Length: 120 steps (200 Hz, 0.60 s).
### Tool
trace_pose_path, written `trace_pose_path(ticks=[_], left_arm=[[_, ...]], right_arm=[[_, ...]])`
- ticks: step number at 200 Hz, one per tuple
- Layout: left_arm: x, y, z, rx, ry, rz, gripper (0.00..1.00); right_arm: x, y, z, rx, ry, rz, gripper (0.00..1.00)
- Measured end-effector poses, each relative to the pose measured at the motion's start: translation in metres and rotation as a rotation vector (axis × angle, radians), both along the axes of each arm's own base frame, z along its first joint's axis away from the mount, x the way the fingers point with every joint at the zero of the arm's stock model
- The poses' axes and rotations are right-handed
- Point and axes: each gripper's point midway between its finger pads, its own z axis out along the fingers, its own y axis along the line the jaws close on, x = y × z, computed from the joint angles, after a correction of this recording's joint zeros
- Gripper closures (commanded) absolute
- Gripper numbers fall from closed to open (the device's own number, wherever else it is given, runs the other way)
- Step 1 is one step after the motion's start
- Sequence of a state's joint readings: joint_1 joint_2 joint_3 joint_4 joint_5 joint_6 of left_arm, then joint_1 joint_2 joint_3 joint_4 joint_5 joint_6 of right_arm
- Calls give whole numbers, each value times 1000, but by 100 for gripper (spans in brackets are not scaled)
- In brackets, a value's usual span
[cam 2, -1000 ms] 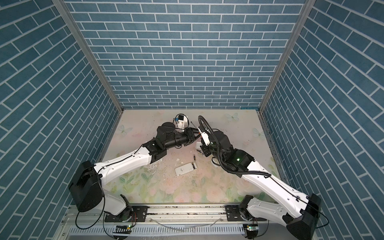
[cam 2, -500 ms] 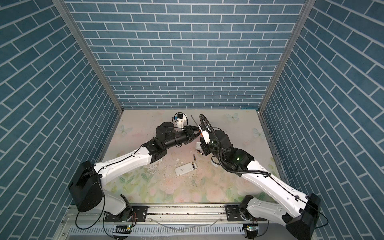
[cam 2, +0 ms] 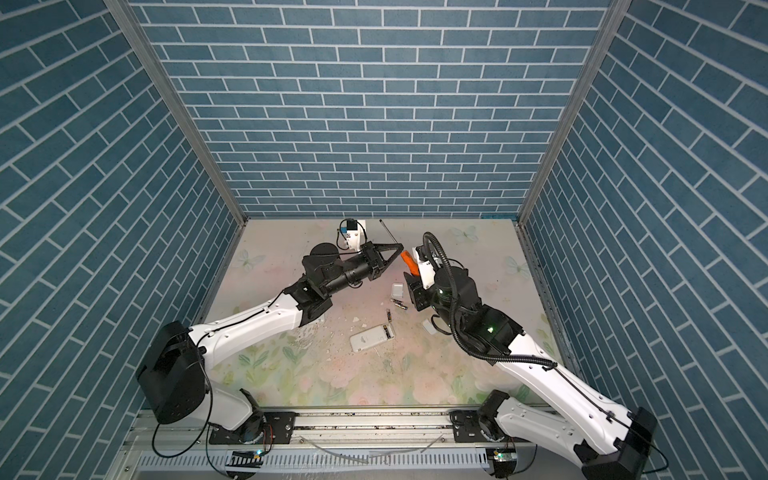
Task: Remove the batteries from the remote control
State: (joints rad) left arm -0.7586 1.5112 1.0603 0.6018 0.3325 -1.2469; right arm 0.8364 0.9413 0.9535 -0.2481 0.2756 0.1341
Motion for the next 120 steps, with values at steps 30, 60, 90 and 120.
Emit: trace_pose_path(ticks=[30,60,90,120], left_arm=[[9,9,-7,4,9,30,100],[18,18,-4,-10,-2,68,100],[26,27,0,-40,-8,100,100],[30,33,9,-87,-12,117,100]], right_arm=[[-11,-13,7,74,-9,-15,40],[-22,-24,15,173,-23,-29,39],[-25,-27,4,241,-19,-39,38],[-19,-18,-5,275,-18,-30,36]])
